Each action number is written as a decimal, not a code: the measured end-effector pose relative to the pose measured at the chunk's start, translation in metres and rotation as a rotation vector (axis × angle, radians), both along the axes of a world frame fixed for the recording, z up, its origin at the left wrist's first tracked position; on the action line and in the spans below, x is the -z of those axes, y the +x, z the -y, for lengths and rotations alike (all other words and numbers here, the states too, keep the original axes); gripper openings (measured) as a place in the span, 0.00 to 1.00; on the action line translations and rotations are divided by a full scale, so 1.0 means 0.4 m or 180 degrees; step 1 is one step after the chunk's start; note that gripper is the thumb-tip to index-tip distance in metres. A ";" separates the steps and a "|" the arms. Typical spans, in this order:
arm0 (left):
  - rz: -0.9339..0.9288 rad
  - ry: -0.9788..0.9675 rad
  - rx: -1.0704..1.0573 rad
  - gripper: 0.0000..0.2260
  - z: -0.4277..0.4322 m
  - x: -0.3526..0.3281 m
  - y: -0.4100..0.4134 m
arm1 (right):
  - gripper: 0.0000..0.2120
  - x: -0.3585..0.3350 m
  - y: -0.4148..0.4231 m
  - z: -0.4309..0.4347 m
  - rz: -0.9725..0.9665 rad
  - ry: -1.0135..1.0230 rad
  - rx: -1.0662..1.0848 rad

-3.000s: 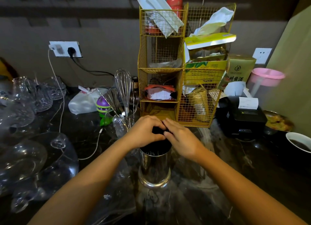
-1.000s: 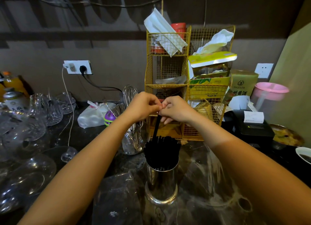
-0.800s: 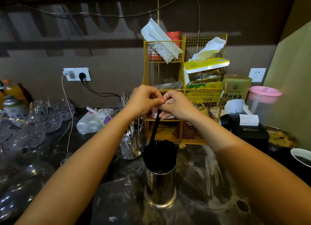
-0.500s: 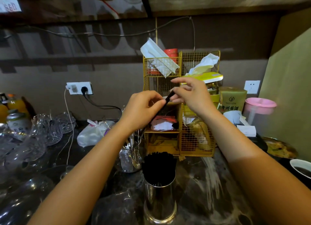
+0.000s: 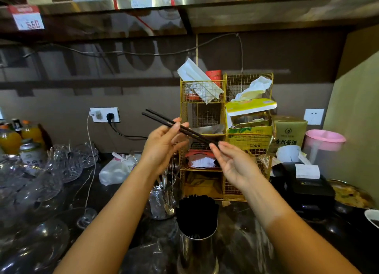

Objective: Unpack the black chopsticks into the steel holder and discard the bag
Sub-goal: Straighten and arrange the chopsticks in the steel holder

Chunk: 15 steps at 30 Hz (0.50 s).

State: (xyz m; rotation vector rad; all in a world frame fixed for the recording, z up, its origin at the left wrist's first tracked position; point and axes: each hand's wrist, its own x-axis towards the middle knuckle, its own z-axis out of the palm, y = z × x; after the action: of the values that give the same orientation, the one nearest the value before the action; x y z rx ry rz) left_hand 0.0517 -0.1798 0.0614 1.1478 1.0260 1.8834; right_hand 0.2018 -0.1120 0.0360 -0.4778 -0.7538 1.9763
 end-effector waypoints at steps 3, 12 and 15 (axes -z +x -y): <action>0.0014 -0.0044 -0.0168 0.06 -0.008 0.004 -0.008 | 0.06 0.047 -0.017 0.005 -0.0117 -0.0401 -0.0284; -0.0584 -0.0323 -0.0291 0.05 -0.028 0.019 -0.019 | 0.04 0.092 -0.007 -0.004 0.1593 0.0360 -0.0449; -0.0924 -0.0376 -0.0180 0.05 -0.028 0.023 -0.012 | 0.06 0.038 0.008 -0.002 0.2354 0.1396 0.0081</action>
State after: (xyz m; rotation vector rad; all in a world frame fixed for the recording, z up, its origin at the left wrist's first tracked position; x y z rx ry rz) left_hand 0.0469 -0.1686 0.0520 1.3607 1.3220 1.7050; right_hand 0.2052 -0.1114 0.0209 -0.9514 -1.5826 1.5198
